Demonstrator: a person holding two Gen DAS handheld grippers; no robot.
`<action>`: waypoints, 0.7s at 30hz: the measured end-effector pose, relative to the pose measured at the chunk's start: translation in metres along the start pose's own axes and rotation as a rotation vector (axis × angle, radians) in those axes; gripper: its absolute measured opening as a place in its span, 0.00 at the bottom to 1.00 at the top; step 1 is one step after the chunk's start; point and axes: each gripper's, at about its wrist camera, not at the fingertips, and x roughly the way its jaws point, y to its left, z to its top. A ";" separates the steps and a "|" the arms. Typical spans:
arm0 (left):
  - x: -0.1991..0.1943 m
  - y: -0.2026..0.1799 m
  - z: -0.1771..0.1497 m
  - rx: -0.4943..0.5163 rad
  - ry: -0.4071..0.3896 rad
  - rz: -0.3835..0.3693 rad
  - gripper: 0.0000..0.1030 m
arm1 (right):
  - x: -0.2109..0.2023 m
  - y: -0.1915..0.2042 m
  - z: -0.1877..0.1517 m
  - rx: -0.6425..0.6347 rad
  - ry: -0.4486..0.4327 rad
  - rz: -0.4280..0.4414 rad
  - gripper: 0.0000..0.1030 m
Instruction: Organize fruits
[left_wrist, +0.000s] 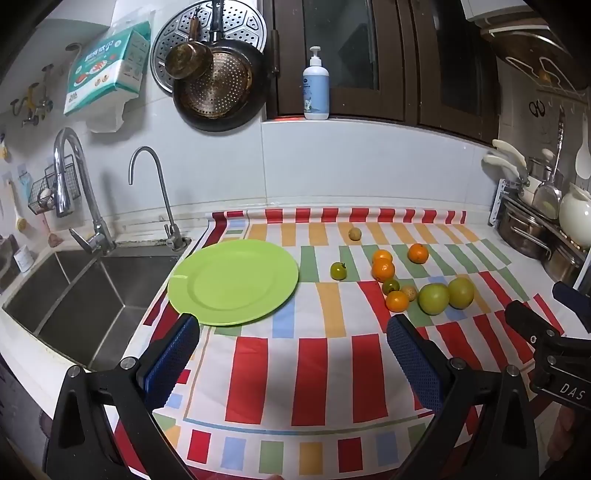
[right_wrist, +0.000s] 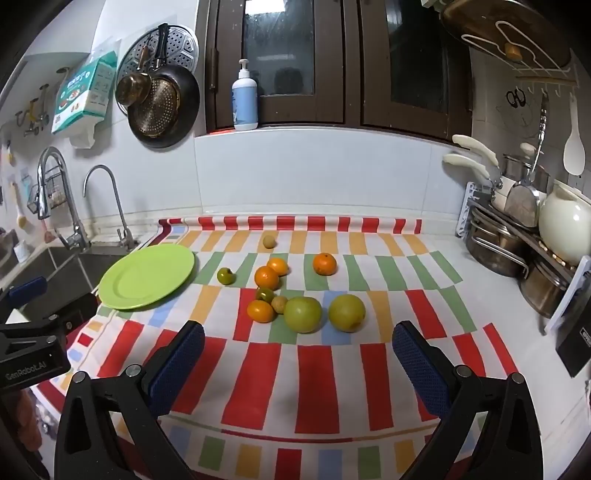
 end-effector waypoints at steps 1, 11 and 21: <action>0.000 0.000 0.000 -0.009 -0.001 -0.005 1.00 | 0.000 0.000 0.000 0.002 -0.001 0.003 0.99; -0.003 -0.001 -0.002 -0.005 -0.019 -0.004 1.00 | -0.005 -0.001 0.002 0.007 -0.007 0.009 0.99; -0.007 0.000 0.004 -0.016 -0.025 0.000 1.00 | 0.001 -0.006 -0.008 0.007 -0.012 0.015 0.99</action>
